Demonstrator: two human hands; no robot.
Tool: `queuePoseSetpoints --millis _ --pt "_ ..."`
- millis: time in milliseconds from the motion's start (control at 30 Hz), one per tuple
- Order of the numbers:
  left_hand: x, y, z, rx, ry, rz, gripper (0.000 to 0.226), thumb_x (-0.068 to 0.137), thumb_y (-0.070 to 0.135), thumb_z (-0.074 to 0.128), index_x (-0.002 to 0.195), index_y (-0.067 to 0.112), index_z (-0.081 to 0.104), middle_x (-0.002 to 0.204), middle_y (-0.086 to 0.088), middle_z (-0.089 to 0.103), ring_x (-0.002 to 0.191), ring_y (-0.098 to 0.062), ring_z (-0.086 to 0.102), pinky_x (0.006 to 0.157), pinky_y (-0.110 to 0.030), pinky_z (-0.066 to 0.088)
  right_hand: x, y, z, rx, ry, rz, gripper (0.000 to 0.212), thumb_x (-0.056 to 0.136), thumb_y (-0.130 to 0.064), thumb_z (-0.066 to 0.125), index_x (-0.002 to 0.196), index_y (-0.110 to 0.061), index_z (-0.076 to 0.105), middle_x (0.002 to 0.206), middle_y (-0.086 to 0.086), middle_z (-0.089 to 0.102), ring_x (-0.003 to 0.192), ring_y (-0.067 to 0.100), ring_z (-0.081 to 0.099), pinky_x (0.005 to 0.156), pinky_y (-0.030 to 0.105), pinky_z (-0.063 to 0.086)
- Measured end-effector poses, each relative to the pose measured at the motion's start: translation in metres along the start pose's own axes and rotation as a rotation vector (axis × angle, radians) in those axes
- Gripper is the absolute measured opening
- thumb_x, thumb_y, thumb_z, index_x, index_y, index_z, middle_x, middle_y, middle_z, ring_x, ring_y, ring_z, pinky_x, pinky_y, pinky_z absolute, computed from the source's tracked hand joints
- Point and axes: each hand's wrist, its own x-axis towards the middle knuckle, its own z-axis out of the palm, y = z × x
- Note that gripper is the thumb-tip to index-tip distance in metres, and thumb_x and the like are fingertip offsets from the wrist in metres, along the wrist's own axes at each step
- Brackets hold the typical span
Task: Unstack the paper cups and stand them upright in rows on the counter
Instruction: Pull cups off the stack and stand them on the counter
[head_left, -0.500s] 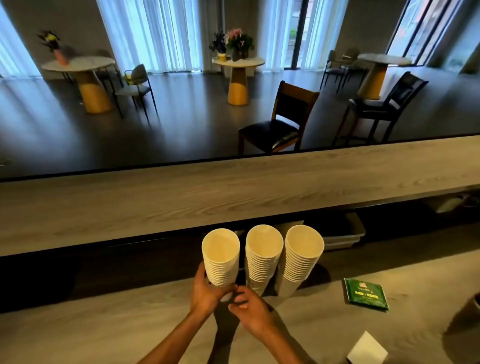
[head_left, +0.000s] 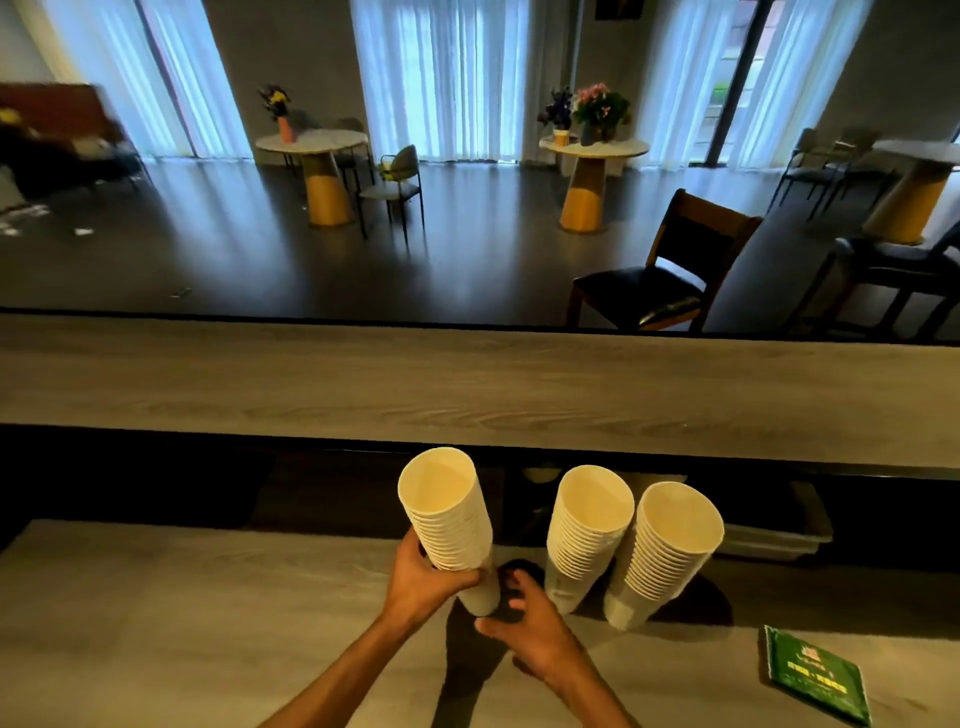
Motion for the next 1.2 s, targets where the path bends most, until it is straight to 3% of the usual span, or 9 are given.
queuePoseSetpoints --millis 133,267,367,433,533,700,1000,1200 --pt "-0.024 0.022 -0.048 -0.038 0.053 -0.002 0.086 0.047 0.019 0.101 0.118 0.030 0.054 0.113 0.007 0.068 0.107 -0.008 0.066 0.080 -0.021 0.058 0.008 -0.030 0.025 -0.091 -0.082 -0.152 0.137 0.032 -0.062 0.091 0.150 -0.029 0.029 0.149 -0.004 0.046 0.136 0.021 0.044 0.111 0.047 0.041" --pt "-0.057 0.028 -0.101 -0.070 0.098 -0.031 0.093 0.046 0.029 0.102 0.126 0.022 0.055 0.117 0.002 0.070 0.108 -0.009 0.068 0.090 -0.034 0.059 -0.009 -0.077 0.059 -0.246 -0.236 -0.358 0.103 0.053 -0.036 0.095 0.141 -0.029 0.042 0.134 -0.007 0.057 0.124 0.014 0.054 0.099 0.030 0.049" --pt "-0.077 0.030 -0.129 -0.105 0.155 -0.063 0.076 0.049 0.016 0.099 0.116 0.022 0.062 0.106 0.001 0.075 0.101 -0.008 0.071 0.080 -0.025 0.059 -0.017 -0.095 0.086 -0.287 -0.318 -0.484 0.104 0.052 -0.033 0.094 0.142 -0.030 0.041 0.131 -0.011 0.057 0.125 0.011 0.054 0.104 0.032 0.048" --pt "-0.084 0.030 -0.152 -0.162 0.229 -0.066 0.077 0.045 0.023 0.101 0.113 0.020 0.064 0.104 0.002 0.076 0.097 -0.008 0.071 0.075 -0.021 0.058 -0.024 -0.107 0.109 -0.258 -0.351 -0.553 0.108 0.050 -0.036 0.094 0.143 -0.034 0.038 0.132 -0.016 0.055 0.126 0.007 0.052 0.104 0.028 0.047" --pt "-0.090 0.028 -0.182 -0.259 0.331 -0.089 0.087 0.036 0.041 0.097 0.114 0.019 0.066 0.105 0.000 0.076 0.099 -0.013 0.072 0.079 -0.027 0.059 -0.028 -0.121 0.141 -0.246 -0.370 -0.624 0.112 0.046 -0.040 0.093 0.142 -0.042 0.036 0.136 -0.019 0.051 0.126 0.004 0.050 0.101 0.030 0.048" --pt "-0.093 0.011 -0.242 -0.348 0.425 -0.095 0.085 0.043 0.040 0.096 0.119 0.018 0.065 0.109 -0.001 0.076 0.103 -0.019 0.071 0.090 -0.042 0.058 -0.030 -0.152 0.203 -0.267 -0.408 -0.699 0.102 0.054 -0.031 0.091 0.136 -0.049 0.034 0.127 -0.025 0.049 0.118 0.002 0.051 0.085 0.018 0.048" --pt "-0.069 -0.012 -0.373 -0.399 0.471 -0.036 0.083 0.039 0.038 0.095 0.115 0.017 0.067 0.104 0.002 0.077 0.099 -0.017 0.073 0.078 -0.027 0.059 -0.017 -0.223 0.328 -0.288 -0.374 -0.734 0.111 0.056 -0.028 0.091 0.141 -0.051 0.025 0.130 -0.023 0.047 0.121 0.005 0.049 0.093 0.026 0.049" --pt "-0.052 -0.009 -0.455 -0.410 0.556 0.024 0.075 0.038 0.037 0.093 0.107 0.020 0.069 0.099 0.006 0.078 0.093 -0.012 0.073 0.072 -0.022 0.057 -0.014 -0.284 0.395 -0.263 -0.447 -0.761 0.111 0.048 -0.042 0.093 0.135 -0.058 0.026 0.129 -0.026 0.046 0.118 0.000 0.049 0.100 0.030 0.048"
